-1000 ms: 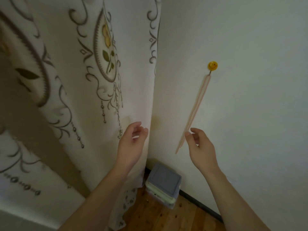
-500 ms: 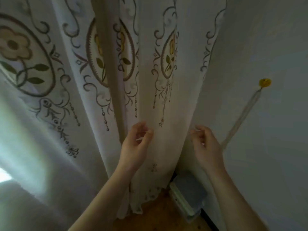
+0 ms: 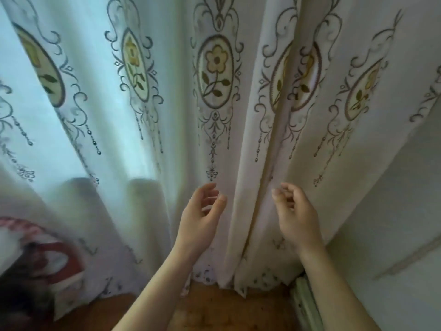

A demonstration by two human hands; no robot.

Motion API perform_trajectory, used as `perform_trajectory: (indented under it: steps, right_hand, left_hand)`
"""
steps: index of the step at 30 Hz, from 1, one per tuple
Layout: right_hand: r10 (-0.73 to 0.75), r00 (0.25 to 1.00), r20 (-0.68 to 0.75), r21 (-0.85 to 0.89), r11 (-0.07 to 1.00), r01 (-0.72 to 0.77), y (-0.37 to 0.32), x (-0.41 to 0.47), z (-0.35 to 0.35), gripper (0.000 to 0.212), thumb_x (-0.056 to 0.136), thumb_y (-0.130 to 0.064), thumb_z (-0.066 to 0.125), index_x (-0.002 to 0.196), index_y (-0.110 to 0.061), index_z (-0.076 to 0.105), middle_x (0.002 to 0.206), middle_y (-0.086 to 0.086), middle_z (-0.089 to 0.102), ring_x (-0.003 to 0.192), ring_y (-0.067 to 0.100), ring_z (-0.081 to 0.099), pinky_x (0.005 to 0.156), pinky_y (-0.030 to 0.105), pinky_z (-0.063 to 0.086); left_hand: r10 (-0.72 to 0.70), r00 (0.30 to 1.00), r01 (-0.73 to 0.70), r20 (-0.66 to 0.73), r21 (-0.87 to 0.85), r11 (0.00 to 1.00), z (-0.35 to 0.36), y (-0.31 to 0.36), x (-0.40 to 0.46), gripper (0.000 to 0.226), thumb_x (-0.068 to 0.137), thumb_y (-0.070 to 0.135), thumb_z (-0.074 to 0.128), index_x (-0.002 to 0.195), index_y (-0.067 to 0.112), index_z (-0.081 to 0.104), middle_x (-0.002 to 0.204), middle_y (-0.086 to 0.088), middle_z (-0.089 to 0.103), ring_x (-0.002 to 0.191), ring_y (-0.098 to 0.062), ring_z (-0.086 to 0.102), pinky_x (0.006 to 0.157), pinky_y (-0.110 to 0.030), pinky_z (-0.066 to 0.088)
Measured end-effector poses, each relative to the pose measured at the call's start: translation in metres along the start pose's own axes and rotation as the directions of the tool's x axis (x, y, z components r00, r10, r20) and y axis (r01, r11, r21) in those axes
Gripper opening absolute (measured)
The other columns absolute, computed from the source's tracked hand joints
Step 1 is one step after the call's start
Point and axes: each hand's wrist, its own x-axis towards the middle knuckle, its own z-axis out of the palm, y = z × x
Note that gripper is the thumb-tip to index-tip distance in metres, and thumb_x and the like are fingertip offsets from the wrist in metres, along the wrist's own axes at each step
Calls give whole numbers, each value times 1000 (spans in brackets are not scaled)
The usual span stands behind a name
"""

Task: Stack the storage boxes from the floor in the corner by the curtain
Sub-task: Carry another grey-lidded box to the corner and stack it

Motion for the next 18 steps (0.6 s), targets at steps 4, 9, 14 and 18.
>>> perform_trajectory:
  steps: [4,9,14,18]
  right_hand:
    - [-73,989,128,56,996,66,-32,-17,53,48,91,-60,50,130,-31,52,108,-18,60,97,-8,56,69,8,44]
    - [-166,953,253,93,985,147,-82,-52,126,53,88,-69,47,130,-36,50,110,-21,59,97,-16,53,72,10,41]
    - [-234,893,385,170,969,181,-138,-117,201,40,88,-67,50,121,-44,52,101,-21,63,91,-13,57,73,18,44]
    - [-328,806,494,245,941,233,-182,-173,254,41,88,-66,50,120,-42,54,100,-16,66,92,-6,62,76,20,47]
  left_hand:
    - [-6,990,11,-144,35,999,-62,1,-19,44,80,60,61,119,41,58,105,24,64,99,2,63,77,-11,48]
    - [0,953,31,-303,98,995,-150,5,-62,35,89,46,63,122,36,56,109,16,65,99,5,61,79,-11,48]
    - [-12,883,85,-469,134,987,-246,17,-128,45,86,58,58,125,37,54,112,19,62,102,8,58,79,-10,48]
    - [-21,798,124,-602,129,984,-315,31,-184,42,86,58,58,124,40,54,110,23,62,104,7,58,85,-18,48]
